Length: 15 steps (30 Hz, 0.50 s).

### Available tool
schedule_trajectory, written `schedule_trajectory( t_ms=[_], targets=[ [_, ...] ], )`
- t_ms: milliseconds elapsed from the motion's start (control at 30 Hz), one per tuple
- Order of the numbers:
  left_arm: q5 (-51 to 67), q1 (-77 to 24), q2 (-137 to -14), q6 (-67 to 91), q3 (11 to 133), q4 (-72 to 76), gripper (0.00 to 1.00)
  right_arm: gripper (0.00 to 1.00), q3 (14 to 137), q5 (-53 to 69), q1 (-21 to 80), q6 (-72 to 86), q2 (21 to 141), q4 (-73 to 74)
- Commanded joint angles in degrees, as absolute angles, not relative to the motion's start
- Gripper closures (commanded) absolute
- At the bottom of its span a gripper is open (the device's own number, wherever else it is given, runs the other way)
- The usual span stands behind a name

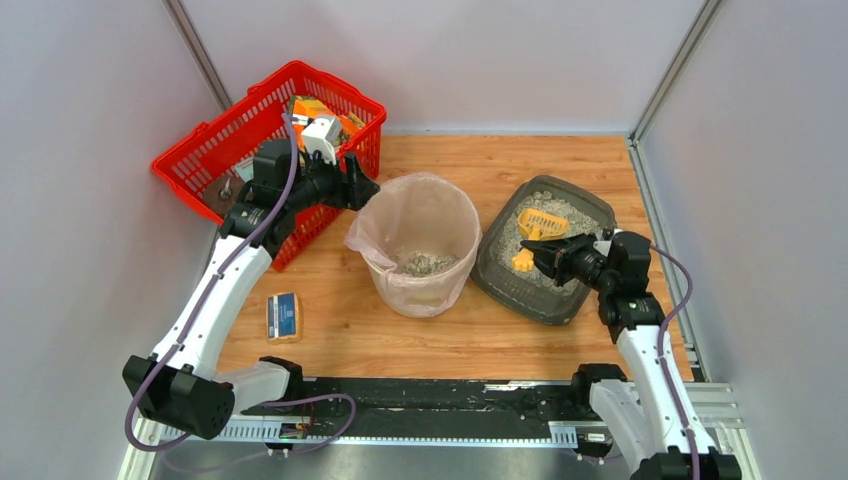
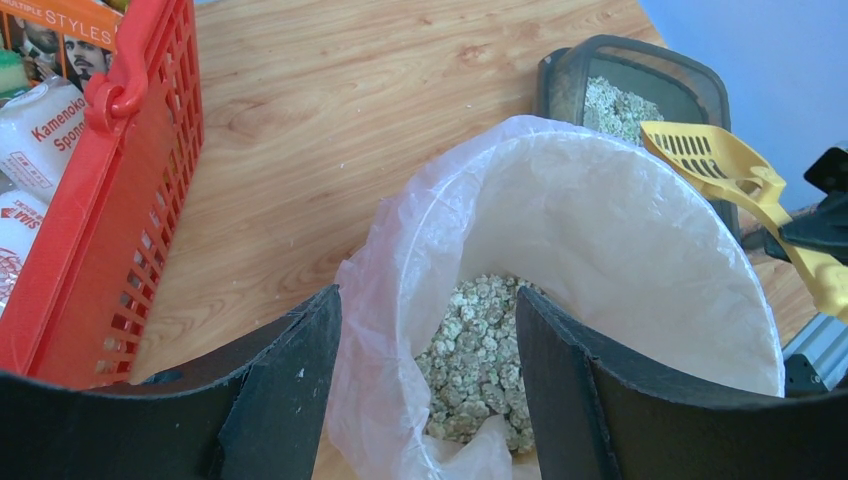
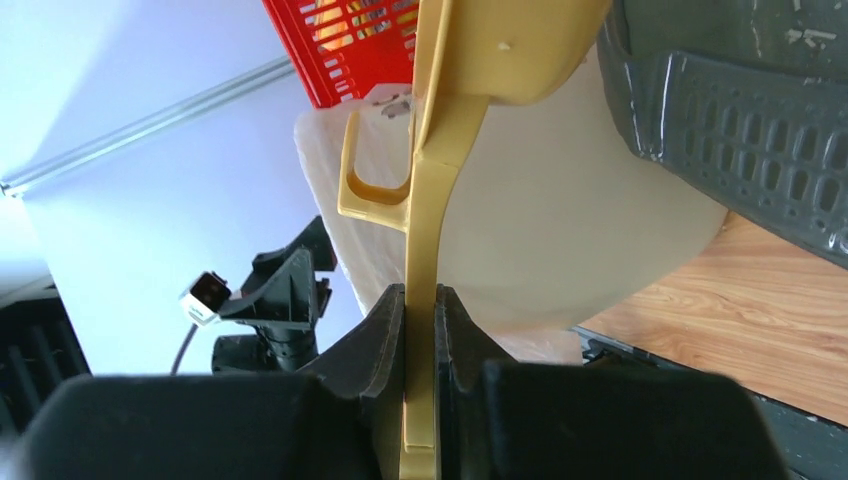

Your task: Clean the litter box

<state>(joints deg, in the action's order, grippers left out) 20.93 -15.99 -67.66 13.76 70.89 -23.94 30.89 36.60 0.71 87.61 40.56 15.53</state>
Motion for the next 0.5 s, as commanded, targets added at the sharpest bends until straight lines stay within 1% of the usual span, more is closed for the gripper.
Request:
schedule_trajectory(
  t_ms=[0, 233, 467],
  targets=[
    [21.71, -15.73, -67.59, 13.89, 73.21, -22.85, 0.28, 1.00, 31.82, 41.22, -2.02, 90.09, 44.82, 8.35],
    [21.62, -15.73, -67.76, 13.71, 73.21, -22.94, 0.28, 1.00, 31.03, 41.66, -6.06, 87.28, 50.44, 8.09],
    [21.88, -15.65, -68.03, 13.89, 73.30, -23.20, 0.28, 1.00, 28.65, 42.62, -6.59, 87.98, 55.10, 5.19]
  ],
)
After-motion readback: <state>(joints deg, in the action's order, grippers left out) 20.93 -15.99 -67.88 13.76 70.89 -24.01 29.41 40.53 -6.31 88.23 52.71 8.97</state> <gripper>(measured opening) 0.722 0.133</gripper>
